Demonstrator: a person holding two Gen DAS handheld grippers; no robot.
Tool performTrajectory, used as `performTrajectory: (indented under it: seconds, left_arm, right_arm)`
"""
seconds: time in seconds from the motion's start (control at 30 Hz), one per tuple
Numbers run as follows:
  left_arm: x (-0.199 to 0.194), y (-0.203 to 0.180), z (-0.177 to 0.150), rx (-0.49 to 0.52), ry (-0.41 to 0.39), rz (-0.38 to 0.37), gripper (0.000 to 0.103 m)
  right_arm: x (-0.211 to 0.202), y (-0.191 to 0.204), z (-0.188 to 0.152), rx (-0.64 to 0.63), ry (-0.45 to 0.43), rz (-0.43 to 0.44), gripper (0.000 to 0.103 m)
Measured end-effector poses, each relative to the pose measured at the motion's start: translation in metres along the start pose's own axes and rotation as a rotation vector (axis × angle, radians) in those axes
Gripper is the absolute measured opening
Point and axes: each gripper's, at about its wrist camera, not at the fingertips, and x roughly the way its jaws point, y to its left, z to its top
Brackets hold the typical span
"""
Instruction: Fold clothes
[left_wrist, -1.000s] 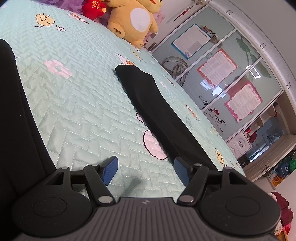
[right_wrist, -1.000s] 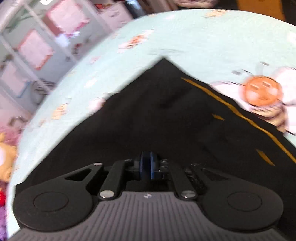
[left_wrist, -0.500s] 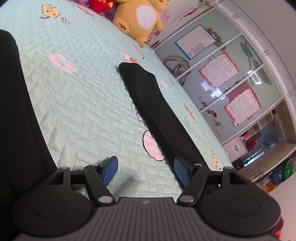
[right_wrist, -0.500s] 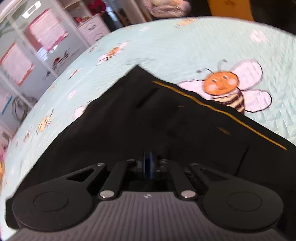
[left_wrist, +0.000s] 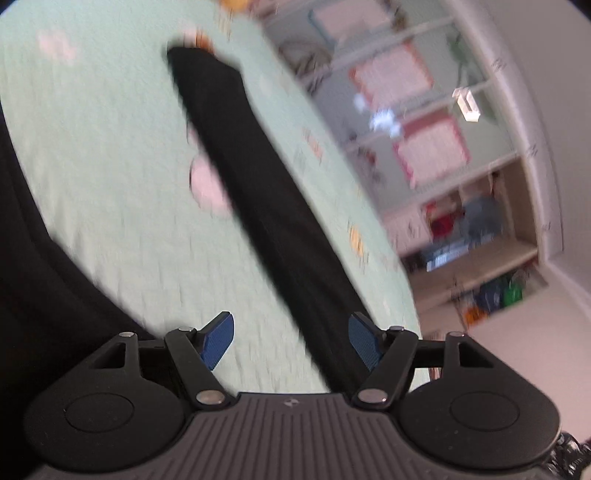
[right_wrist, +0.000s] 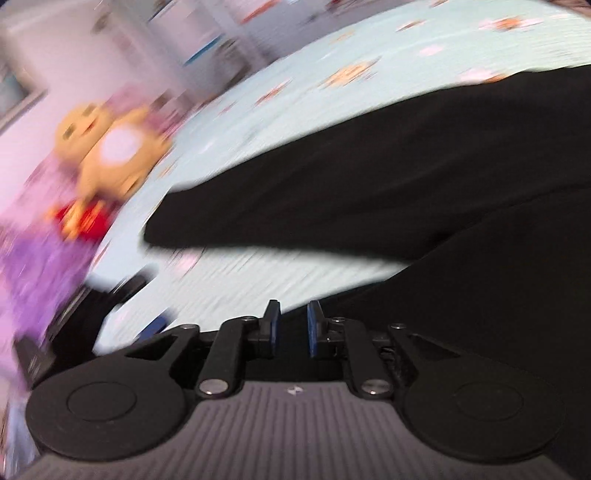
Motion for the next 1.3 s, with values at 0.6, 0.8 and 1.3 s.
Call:
performTrajectory:
  seconds: [0.6,0.8,1.3]
  left_arm:
    - [-0.035,0.03,0.041,-0.194,-0.227,0.052,0.078]
    - [-0.034,0.027,0.049,-0.12,-0.287,0.056,0.081]
    - [-0.01,0.035,0.03,0.102,-0.336,0.18,0.084]
  right_arm:
    - [0.014,0.041,0.022,-0.218,0.016,-0.04,0.03]
    - [0.053,0.069,0.081,-0.429,-0.044,0.009,0.054]
    - [0.252,0.113,0.21,-0.801,0.069,0.108,0.07]
